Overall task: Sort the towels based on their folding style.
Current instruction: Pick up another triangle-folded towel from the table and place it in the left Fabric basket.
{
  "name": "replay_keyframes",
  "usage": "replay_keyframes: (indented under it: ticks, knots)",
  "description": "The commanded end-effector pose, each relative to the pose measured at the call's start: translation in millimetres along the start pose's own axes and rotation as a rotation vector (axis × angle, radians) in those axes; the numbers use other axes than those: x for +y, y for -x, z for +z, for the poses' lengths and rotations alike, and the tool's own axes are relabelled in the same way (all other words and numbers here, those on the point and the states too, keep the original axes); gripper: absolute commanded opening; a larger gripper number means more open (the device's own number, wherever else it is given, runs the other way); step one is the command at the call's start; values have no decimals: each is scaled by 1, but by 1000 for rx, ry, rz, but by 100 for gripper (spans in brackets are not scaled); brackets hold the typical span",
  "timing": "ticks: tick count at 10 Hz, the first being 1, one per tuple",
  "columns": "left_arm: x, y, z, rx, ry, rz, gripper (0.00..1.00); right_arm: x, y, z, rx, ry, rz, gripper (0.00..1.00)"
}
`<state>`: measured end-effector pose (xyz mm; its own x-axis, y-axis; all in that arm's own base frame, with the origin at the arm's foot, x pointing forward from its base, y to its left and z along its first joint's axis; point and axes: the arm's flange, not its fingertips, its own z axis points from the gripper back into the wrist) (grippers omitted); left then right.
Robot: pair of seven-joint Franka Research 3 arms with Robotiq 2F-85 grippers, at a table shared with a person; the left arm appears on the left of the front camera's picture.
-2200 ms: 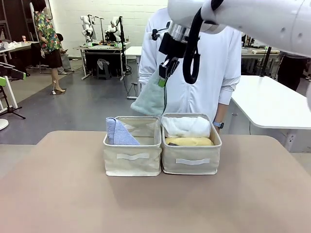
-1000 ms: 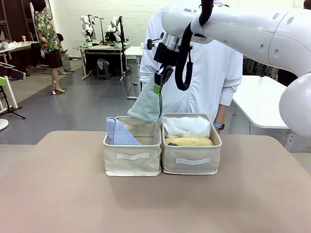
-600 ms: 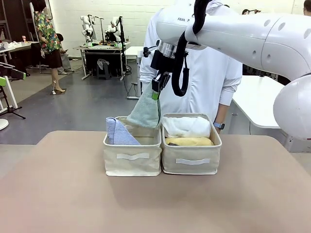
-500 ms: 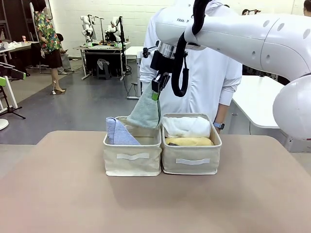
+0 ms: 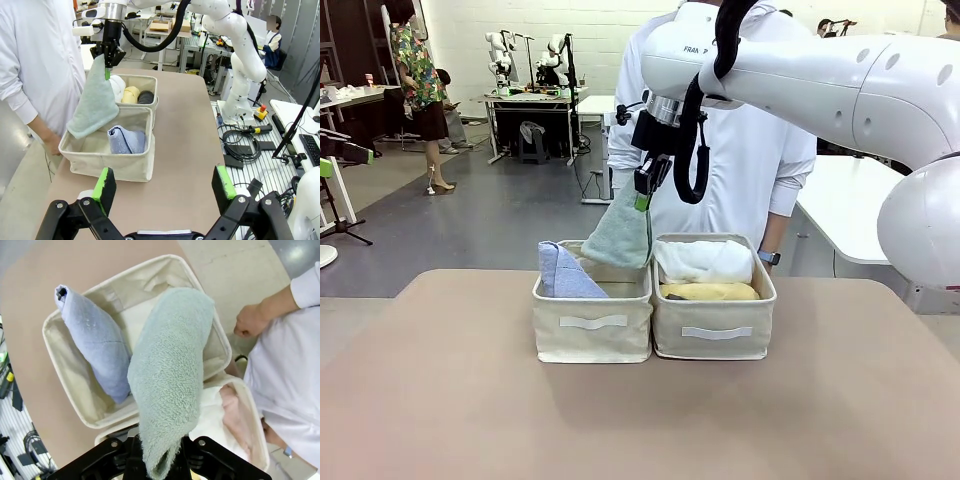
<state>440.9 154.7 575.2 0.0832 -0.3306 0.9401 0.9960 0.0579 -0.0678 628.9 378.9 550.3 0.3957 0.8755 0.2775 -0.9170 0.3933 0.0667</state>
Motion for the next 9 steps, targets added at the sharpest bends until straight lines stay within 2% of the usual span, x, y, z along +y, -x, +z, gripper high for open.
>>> replay_keyframes:
  ticks: [1,9]
  knots:
    - [-1,-1,1,-6,-2,-6,100,2,-1,1,-1,-1,5,8]
    - [-1,-1,1,-6,-2,-6,100,-5,6,-11,12,-19,4,8]
